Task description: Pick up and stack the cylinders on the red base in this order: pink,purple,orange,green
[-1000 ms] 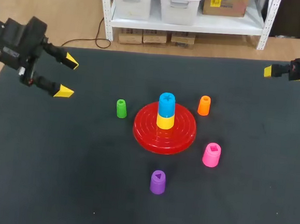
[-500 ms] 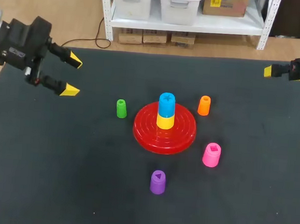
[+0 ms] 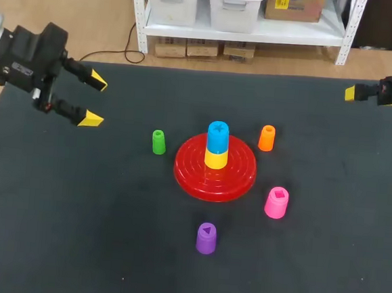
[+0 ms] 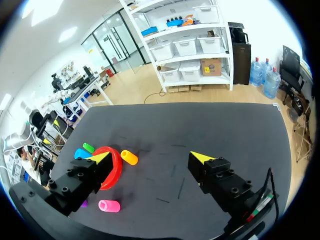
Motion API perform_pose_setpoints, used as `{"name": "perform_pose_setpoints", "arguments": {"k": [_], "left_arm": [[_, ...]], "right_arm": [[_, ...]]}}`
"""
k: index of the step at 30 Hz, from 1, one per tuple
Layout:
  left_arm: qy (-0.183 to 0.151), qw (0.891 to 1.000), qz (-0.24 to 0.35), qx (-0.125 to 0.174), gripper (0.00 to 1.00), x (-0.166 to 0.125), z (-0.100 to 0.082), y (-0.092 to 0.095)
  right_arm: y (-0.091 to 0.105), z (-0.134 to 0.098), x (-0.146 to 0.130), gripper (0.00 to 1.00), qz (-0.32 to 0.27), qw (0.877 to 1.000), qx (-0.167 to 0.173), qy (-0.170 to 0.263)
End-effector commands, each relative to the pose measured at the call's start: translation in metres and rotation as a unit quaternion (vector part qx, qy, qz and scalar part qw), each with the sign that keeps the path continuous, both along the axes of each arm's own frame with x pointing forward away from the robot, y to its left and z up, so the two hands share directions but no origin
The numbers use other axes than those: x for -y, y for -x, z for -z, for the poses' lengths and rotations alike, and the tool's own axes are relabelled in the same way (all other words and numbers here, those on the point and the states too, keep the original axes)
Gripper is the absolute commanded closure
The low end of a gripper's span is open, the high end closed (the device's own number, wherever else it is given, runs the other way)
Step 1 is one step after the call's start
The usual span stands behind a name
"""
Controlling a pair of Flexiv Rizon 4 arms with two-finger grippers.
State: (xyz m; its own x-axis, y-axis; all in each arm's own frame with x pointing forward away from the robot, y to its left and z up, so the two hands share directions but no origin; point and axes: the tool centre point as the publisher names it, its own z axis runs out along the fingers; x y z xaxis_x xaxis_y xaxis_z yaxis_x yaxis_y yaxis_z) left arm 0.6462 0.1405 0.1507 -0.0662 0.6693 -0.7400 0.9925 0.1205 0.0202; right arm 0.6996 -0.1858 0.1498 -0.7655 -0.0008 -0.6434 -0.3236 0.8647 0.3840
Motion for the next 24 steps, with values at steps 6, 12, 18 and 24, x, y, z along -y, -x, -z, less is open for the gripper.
{"name": "perform_pose_setpoints", "arguments": {"k": [6, 12, 18, 24], "left_arm": [[-0.001, 1.0, -0.004, -0.004, 0.0, 0.0041, 0.0028, 0.0038], [-0.002, 1.0, -0.006, -0.004, 0.0, 0.0025, 0.0026, 0.0064], [0.0, 1.0, -0.009, -0.002, 0.0, 0.0022, 0.0003, 0.0069], [-0.002, 1.0, -0.006, 0.0, 0.0, 0.004, 0.0006, 0.0073]], "right_arm": [[-0.0001, -0.0001, -0.0003, 0.0, 0.0, 1.0, 0.0, 0.0], [-0.0001, -0.0001, -0.0003, 0.0, 0.0, 1.0, 0.0, 0.0], [-0.0001, -0.0001, -0.0003, 0.0, 0.0, 1.0, 0.0, 0.0], [-0.0001, -0.0001, -0.0003, 0.0, 0.0, 1.0, 0.0, 0.0]]}}
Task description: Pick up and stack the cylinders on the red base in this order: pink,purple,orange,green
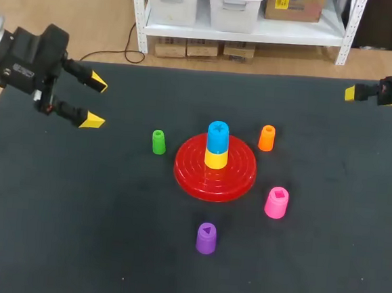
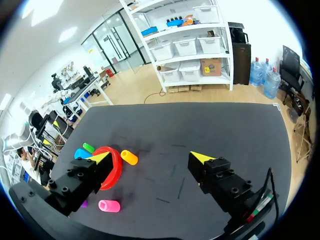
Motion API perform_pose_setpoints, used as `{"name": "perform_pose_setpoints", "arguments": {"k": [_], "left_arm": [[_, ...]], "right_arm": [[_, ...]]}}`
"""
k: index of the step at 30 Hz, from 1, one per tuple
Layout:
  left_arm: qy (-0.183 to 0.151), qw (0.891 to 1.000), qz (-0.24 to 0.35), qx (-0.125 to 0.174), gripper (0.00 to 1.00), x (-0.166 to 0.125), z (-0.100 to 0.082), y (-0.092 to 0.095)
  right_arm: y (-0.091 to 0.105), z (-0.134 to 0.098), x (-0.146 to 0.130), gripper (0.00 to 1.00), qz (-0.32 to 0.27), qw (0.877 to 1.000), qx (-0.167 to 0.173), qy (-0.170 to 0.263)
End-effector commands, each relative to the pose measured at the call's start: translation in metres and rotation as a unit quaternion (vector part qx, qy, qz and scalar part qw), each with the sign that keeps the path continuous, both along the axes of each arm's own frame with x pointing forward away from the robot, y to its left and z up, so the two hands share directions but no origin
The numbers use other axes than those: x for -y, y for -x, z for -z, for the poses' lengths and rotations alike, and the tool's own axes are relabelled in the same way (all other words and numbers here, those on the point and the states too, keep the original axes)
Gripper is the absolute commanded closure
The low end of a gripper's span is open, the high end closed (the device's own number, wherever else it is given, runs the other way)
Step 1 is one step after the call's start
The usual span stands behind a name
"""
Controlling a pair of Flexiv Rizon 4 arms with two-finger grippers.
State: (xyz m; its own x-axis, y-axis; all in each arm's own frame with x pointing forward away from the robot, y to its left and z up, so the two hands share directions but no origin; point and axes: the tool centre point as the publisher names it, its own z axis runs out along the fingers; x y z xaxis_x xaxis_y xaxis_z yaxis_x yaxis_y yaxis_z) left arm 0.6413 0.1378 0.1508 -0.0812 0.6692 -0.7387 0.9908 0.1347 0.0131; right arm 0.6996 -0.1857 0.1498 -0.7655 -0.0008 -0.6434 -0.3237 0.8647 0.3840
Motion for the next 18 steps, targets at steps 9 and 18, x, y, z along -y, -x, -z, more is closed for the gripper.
{"name": "perform_pose_setpoints", "arguments": {"k": [9, 18], "left_arm": [[-0.001, 1.0, 0.001, 0.003, 0.0, 0.001, 0.001, 0.002], [-0.001, 1.0, 0.001, 0.003, 0.0, 0.001, 0.001, 0.002]], "right_arm": [[0.0, 0.0, 0.0, 0.0, 0.001, 1.0, 0.0, 0.0], [0.003, -0.016, -0.006, 0.0, -0.041, 0.998, 0.037, 0.04]]}}
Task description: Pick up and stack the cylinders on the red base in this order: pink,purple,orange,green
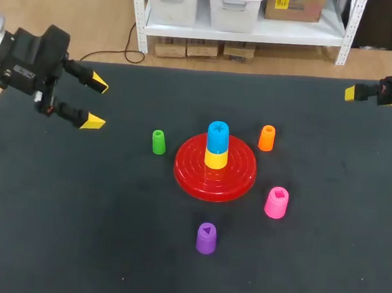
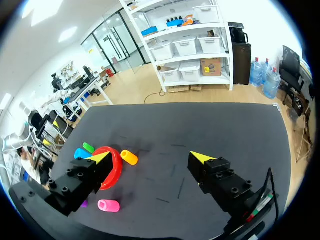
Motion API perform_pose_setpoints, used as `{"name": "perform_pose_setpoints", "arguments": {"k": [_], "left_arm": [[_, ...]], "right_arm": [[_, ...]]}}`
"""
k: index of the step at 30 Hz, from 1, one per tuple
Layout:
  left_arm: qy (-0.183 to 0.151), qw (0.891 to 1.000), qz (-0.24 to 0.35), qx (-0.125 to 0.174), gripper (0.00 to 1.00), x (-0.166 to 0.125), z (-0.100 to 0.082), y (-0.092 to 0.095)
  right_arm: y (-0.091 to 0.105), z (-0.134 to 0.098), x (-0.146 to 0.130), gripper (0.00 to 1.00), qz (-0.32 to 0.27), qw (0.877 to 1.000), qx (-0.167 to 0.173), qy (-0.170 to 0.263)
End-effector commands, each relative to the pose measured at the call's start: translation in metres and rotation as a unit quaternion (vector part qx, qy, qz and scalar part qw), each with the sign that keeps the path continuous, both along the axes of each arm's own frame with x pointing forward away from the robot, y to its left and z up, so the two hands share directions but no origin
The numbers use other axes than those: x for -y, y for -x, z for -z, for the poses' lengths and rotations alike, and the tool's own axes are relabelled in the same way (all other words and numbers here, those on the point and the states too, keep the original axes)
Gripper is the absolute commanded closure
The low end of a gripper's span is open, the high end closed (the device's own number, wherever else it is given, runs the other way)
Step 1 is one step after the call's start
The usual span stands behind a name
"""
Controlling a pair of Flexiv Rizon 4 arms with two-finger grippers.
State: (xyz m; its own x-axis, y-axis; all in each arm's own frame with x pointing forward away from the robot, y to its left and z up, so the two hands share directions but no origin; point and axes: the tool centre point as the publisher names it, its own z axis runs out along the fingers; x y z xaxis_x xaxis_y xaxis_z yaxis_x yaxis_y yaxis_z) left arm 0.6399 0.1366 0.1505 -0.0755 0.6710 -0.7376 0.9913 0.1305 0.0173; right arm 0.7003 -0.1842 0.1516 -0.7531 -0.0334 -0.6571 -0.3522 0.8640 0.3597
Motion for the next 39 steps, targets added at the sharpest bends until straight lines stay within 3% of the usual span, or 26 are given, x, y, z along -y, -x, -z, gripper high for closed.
{"name": "perform_pose_setpoints", "arguments": {"k": [1, 4, 6, 13, 25, 27, 31, 39], "left_arm": [[0.0, 1.0, -0.001, 0.001, 0.0, 0.0, 0.0, 0.001], [0.0, 1.0, -0.001, 0.001, 0.0, 0.0, 0.0, 0.001], [0.0, 1.0, -0.001, 0.001, 0.0, 0.0, 0.0, 0.001], [0.0, 1.0, -0.001, 0.001, 0.0, 0.0, 0.0, 0.001], [0.0, 1.0, -0.001, 0.001, 0.0, 0.0, 0.0, 0.001], [0.0, 1.0, -0.001, 0.001, 0.0, 0.0, 0.0, 0.001], [0.0, 1.0, -0.001, 0.001, 0.0, 0.0, 0.0, 0.001], [0.0, 1.0, -0.001, 0.001, 0.0, 0.0, 0.0, 0.001]], "right_arm": [[0.007, -0.02, -0.008, 0.0, -0.053, 0.997, 0.041, 0.045], [0.017, -0.03, -0.02, 0.0, -0.118, 0.986, 0.049, 0.109], [0.026, -0.031, -0.028, 0.0, -0.162, 0.975, 0.031, 0.152], [0.061, -0.021, -0.046, 0.0, -0.208, 0.955, -0.012, 0.209], [0.061, -0.021, -0.046, 0.0, -0.208, 0.955, -0.012, 0.209], [0.064, -0.019, -0.058, 0.0, -0.223, 0.951, -0.014, 0.213], [0.076, -0.001, -0.082, 0.0, -0.254, 0.937, -0.059, 0.231], [0.101, 0.033, -0.11, 0.0, -0.276, 0.926, -0.095, 0.241]]}}
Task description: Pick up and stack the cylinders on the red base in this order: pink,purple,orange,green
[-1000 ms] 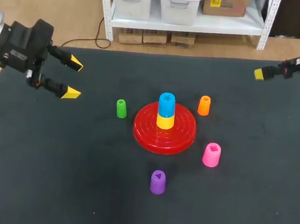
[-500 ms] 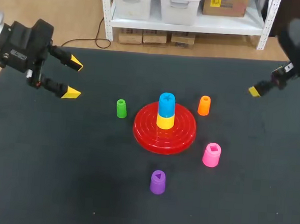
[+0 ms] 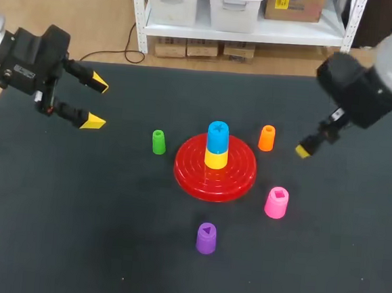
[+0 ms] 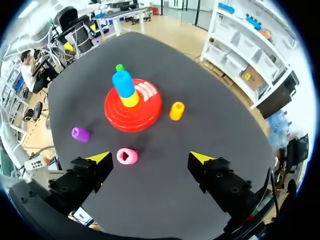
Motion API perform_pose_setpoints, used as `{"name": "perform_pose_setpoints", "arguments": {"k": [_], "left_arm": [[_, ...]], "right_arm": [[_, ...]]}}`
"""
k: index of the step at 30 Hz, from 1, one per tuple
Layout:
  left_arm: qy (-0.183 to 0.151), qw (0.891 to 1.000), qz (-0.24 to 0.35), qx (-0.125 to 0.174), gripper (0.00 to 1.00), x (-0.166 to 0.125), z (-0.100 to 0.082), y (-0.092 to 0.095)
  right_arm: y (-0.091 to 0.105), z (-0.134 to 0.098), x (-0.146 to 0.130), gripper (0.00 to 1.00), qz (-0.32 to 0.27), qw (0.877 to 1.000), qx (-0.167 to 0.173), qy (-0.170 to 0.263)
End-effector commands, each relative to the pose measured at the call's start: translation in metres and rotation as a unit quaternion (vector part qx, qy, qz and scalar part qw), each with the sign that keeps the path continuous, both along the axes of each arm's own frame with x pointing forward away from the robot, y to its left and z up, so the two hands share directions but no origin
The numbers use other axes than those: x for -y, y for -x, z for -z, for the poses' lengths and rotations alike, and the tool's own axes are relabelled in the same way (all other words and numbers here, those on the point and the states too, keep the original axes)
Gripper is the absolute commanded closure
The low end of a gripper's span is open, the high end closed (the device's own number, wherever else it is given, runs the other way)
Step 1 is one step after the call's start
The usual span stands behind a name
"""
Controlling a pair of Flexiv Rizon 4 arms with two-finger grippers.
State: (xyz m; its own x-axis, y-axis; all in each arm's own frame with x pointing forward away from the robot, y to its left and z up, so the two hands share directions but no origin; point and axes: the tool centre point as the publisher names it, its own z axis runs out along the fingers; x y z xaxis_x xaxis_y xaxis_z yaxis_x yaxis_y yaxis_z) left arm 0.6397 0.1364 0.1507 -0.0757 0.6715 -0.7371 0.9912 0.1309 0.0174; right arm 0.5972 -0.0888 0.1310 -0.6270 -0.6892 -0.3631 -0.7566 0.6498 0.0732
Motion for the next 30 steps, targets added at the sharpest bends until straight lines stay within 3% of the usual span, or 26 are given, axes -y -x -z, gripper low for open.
{"name": "perform_pose_setpoints", "arguments": {"k": [1, 19, 30], "left_arm": [[0.0, 1.0, -0.001, 0.001, 0.0, 0.0, 0.001, 0.001], [0.0, 1.0, -0.001, 0.001, 0.0, 0.0, 0.001, 0.001], [0.0, 1.0, -0.001, 0.001, 0.0, 0.0, 0.001, 0.001]], "right_arm": [[0.0, 0.016, -0.018, 0.0, -0.005, 1.0, -0.019, 0.018], [0.043, 0.072, -0.043, 0.0, -0.02, 0.995, -0.074, 0.064], [0.042, 0.105, -0.049, 0.0, -0.022, 0.993, -0.064, 0.099]]}}
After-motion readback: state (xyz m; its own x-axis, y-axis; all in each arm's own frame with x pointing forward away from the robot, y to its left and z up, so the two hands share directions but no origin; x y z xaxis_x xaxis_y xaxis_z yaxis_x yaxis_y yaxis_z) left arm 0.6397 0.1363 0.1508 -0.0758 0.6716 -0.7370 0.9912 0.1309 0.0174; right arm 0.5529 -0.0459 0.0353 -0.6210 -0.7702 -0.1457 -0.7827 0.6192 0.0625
